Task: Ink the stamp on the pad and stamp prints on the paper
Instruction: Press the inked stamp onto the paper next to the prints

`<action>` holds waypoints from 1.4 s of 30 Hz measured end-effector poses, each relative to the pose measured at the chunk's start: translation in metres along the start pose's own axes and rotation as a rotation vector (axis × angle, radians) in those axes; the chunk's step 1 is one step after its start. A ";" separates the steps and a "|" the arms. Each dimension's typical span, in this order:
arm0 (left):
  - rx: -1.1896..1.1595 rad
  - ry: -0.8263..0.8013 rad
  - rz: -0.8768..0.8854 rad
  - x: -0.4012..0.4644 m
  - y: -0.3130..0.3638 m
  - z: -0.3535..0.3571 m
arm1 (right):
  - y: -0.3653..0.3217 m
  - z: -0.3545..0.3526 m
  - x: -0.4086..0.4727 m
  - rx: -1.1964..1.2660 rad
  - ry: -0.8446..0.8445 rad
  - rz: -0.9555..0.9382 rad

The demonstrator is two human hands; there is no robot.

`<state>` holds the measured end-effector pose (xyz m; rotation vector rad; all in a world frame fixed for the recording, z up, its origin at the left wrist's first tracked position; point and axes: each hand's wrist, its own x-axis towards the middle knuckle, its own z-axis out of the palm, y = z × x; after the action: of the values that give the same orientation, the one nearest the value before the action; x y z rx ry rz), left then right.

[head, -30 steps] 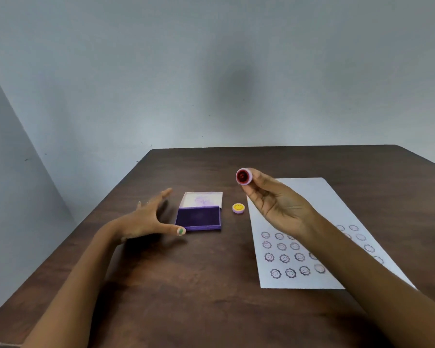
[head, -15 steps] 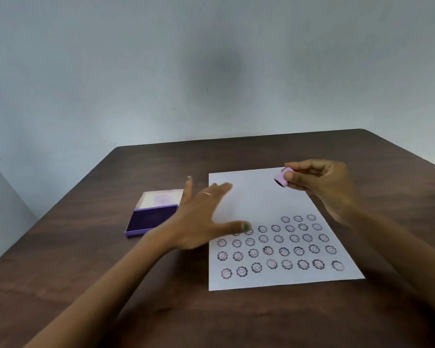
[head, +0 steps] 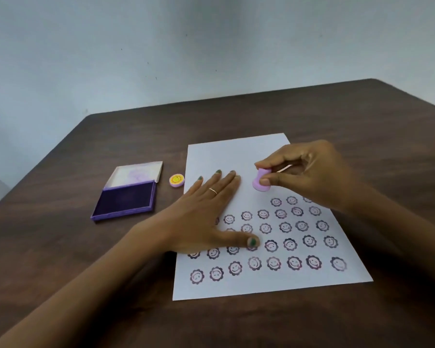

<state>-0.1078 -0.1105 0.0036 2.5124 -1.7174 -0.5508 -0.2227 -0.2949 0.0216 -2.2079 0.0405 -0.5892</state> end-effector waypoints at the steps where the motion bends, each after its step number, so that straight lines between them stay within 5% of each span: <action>1: 0.001 -0.019 -0.004 -0.002 0.000 -0.001 | -0.002 0.000 -0.001 -0.014 -0.013 -0.025; 42: 0.038 -0.092 -0.011 -0.004 -0.004 0.000 | -0.010 0.007 -0.006 -0.143 -0.216 -0.086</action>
<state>-0.1055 -0.1050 0.0037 2.5618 -1.7616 -0.6508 -0.2268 -0.2822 0.0225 -2.4104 -0.1293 -0.4018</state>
